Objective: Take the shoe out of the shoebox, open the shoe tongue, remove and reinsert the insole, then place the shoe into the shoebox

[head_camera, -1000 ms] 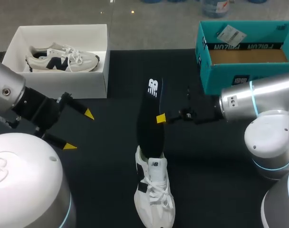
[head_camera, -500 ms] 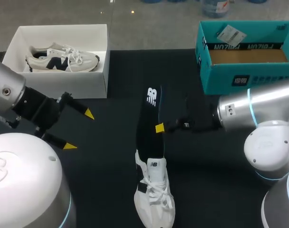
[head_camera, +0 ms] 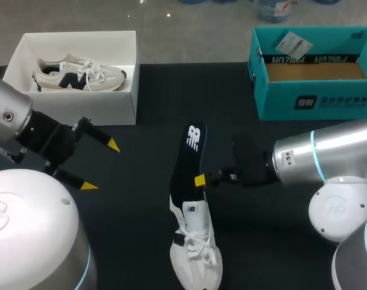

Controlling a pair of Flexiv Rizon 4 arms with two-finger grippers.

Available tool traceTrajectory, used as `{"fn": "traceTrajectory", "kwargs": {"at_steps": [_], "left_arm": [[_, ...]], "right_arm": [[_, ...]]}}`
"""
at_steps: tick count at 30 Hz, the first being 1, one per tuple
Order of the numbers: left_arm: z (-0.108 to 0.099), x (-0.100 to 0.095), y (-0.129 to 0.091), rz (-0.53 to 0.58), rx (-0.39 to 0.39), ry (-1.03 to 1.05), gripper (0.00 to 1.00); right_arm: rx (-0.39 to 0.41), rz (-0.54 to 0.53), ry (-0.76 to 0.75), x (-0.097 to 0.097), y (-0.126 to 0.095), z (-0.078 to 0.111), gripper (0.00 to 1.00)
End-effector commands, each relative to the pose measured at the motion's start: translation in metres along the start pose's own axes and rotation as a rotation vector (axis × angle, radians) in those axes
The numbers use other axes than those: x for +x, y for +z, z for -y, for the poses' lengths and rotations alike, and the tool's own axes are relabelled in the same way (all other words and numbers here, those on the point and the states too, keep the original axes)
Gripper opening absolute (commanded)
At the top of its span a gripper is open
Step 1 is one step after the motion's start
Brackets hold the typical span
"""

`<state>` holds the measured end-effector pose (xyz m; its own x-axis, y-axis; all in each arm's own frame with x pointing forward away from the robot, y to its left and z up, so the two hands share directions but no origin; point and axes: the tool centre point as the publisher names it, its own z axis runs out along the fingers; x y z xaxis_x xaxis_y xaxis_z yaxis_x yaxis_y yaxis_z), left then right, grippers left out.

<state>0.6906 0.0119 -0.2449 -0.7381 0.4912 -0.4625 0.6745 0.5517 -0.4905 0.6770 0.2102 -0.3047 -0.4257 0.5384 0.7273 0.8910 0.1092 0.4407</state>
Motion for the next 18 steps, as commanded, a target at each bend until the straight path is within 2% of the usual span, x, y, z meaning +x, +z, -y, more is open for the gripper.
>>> {"fn": "traceTrajectory", "kwargs": {"at_steps": [1, 11, 18], "left_arm": [[0.0, 0.001, 0.0, -0.001, -0.002, 0.0, 1.0], [0.0, 0.001, 0.0, -0.001, -0.002, 0.0, 1.0], [0.0, 0.001, 0.0, -0.001, -0.002, 0.0, 1.0]], "right_arm": [[-0.008, 0.005, 0.015, 0.003, 0.01, 0.013, 0.0], [0.015, 0.007, 0.075, 0.0, 0.021, 0.038, 0.0], [0.014, 0.003, 0.096, -0.001, 0.024, 0.041, 0.0]]}}
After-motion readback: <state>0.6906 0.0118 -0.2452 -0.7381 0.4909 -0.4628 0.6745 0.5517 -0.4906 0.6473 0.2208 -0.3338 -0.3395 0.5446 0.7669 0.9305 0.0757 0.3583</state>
